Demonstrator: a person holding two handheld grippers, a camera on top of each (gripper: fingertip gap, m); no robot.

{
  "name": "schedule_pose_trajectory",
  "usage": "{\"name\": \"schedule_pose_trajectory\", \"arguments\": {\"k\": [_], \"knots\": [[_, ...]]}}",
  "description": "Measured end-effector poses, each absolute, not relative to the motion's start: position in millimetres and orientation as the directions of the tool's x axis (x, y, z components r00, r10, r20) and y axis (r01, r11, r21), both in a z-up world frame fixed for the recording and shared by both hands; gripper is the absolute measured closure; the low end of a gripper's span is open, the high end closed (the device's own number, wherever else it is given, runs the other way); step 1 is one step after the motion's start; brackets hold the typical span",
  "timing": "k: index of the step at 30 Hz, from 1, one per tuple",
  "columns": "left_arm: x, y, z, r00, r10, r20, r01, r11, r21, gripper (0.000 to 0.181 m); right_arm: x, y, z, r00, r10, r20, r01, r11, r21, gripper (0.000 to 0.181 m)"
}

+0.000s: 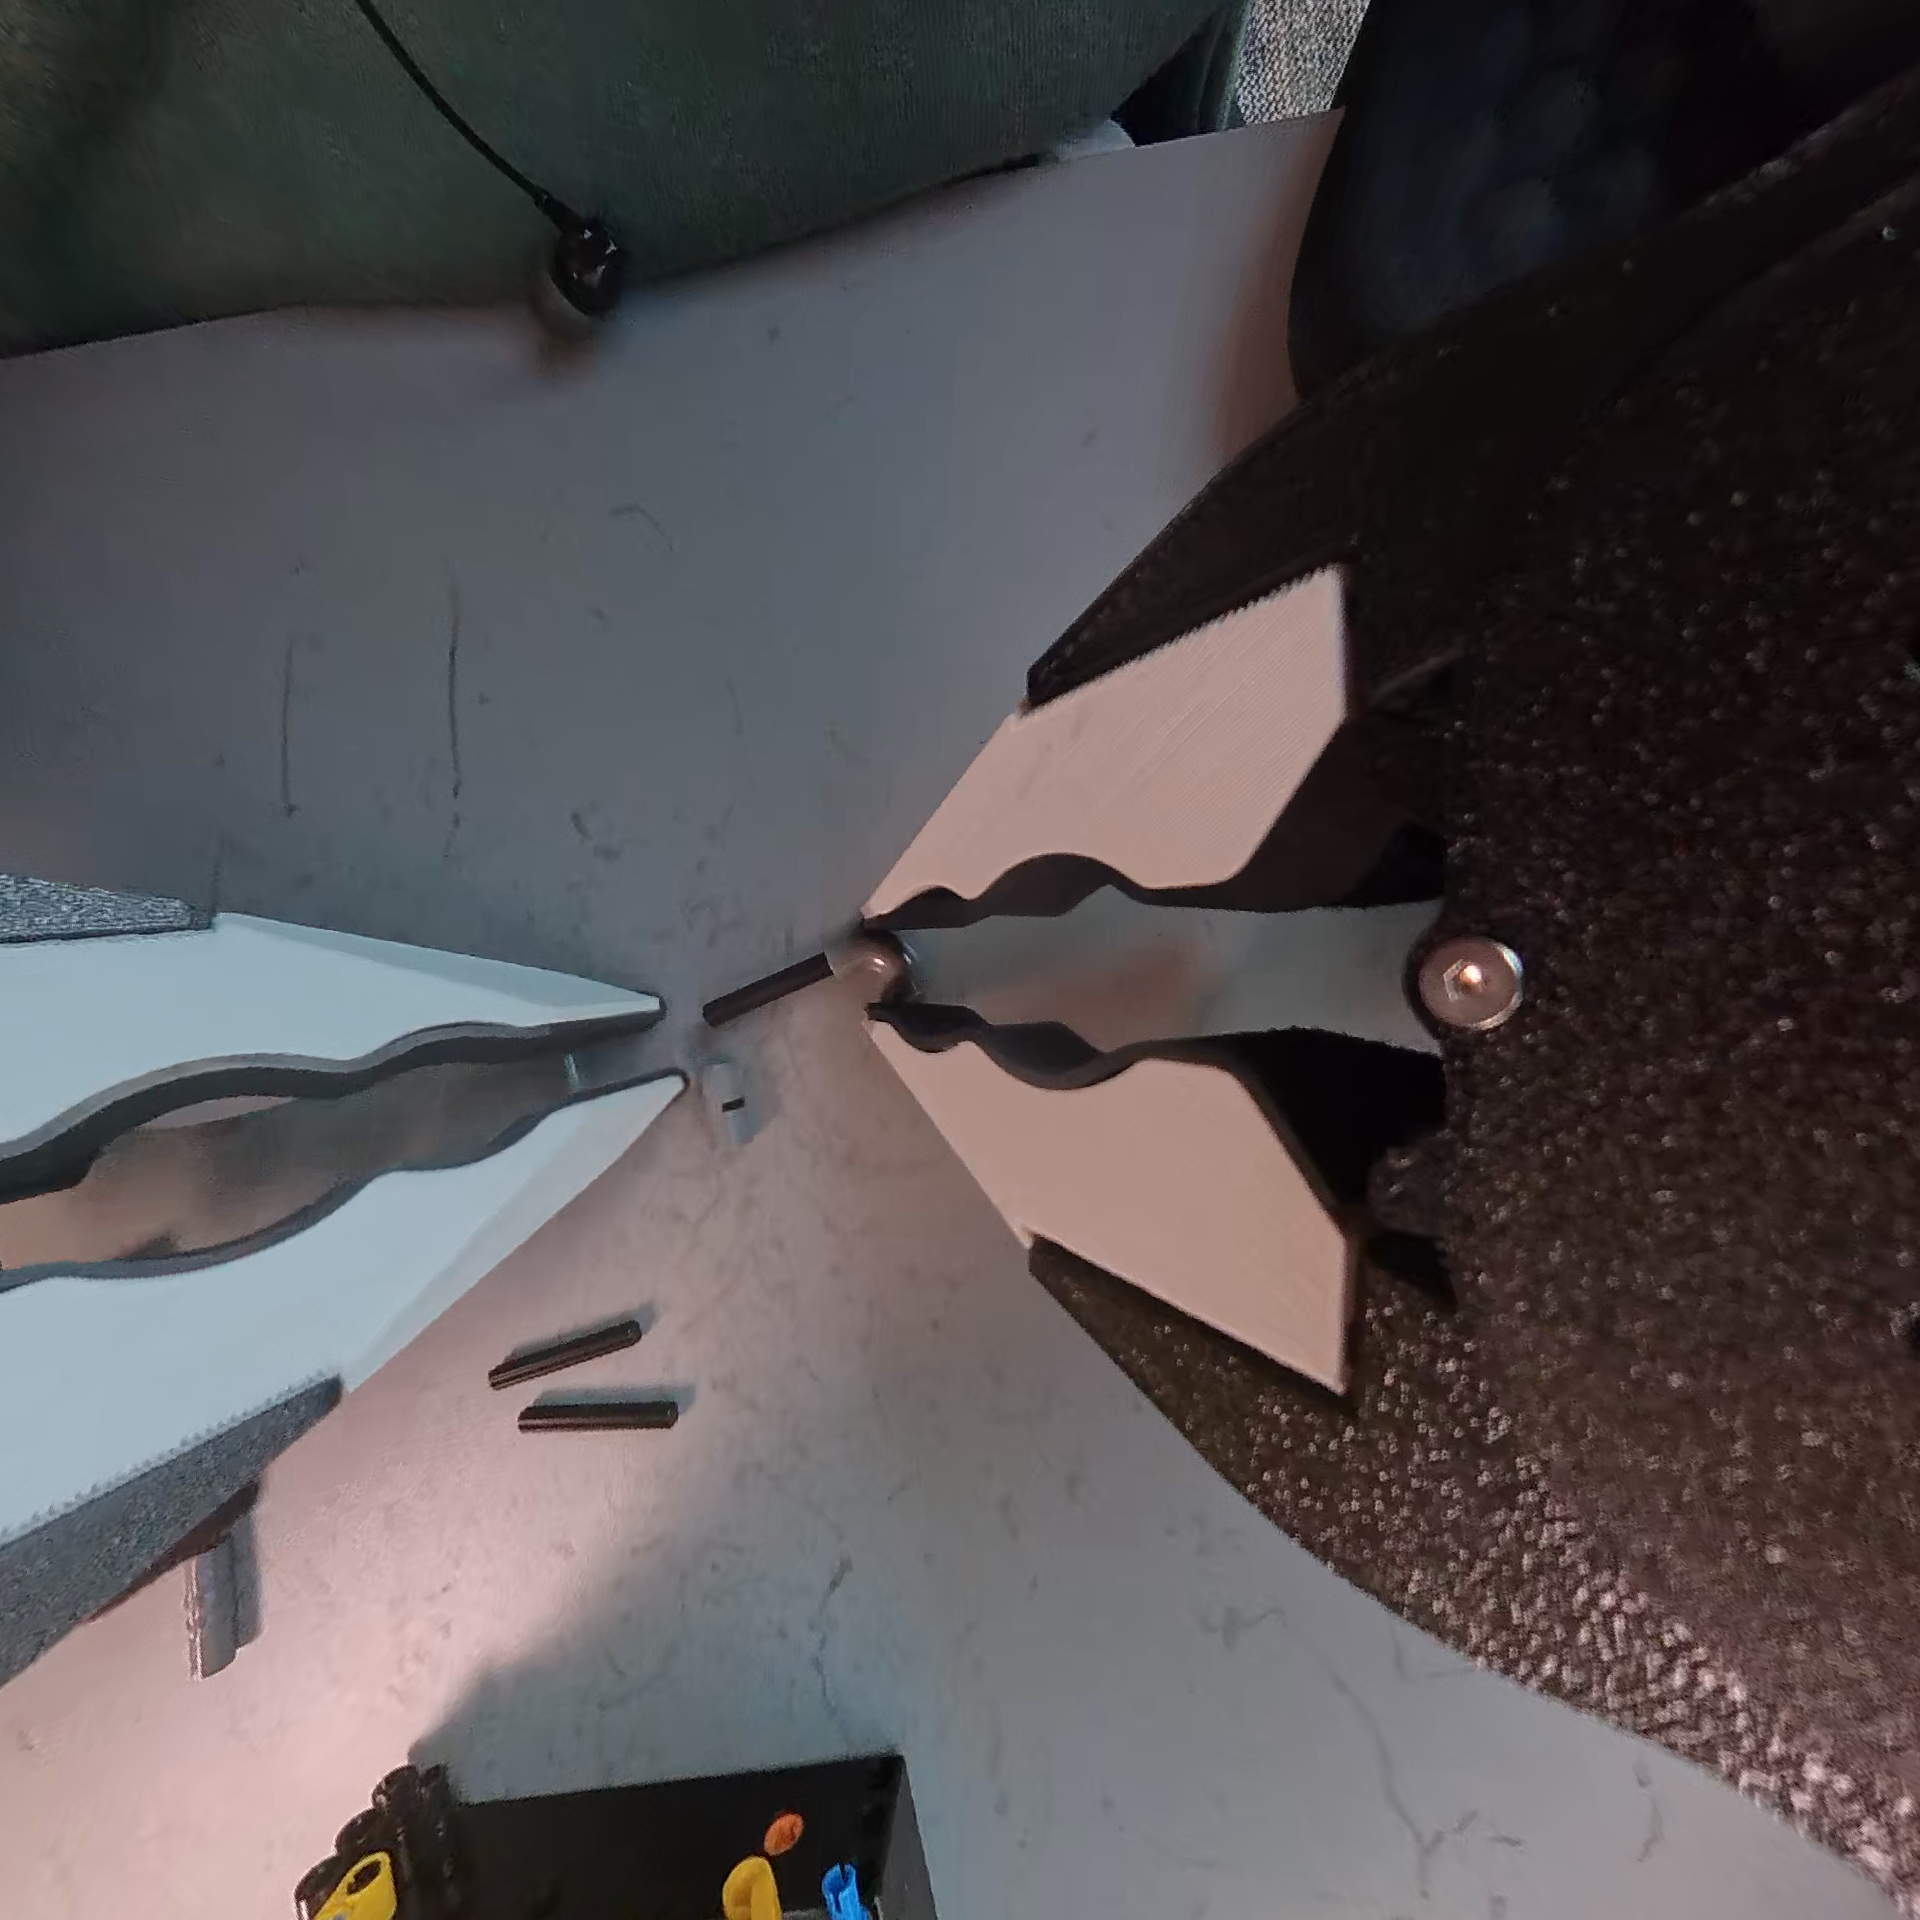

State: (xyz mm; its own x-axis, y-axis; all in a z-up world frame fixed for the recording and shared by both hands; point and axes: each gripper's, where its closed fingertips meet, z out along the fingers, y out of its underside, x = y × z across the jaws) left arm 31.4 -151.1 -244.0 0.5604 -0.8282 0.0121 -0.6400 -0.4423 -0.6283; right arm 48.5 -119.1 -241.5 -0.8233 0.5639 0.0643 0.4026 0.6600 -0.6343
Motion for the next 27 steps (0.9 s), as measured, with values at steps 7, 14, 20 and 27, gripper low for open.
{"name": "schedule_pose_trajectory", "arguments": {"k": [7,14,20,27], "knots": [[31,-151,-244,0.563,-0.826,0.02,-0.636,-0.448,-0.628,0.168,37,-116,-229,-0.826,0.552,0.115,0.357,0.669,-0.651,0.168],[30,-151,-244,0.571,-0.82,0.035,-0.625,-0.462,-0.63,0.168,39,-117,-242,-0.902,0.431,0.007,0.342,0.725,-0.598,0.161],[30,-151,-243,0.576,-0.816,0.046,-0.616,-0.471,-0.631,0.168,42,-116,-243,-0.891,0.453,-0.025,0.372,0.698,-0.612,0.162],[30,-151,-243,0.577,-0.816,0.045,-0.616,-0.471,-0.632,0.168,45,-114,-243,-0.876,0.482,-0.012,0.382,0.679,-0.627,0.171]]}}
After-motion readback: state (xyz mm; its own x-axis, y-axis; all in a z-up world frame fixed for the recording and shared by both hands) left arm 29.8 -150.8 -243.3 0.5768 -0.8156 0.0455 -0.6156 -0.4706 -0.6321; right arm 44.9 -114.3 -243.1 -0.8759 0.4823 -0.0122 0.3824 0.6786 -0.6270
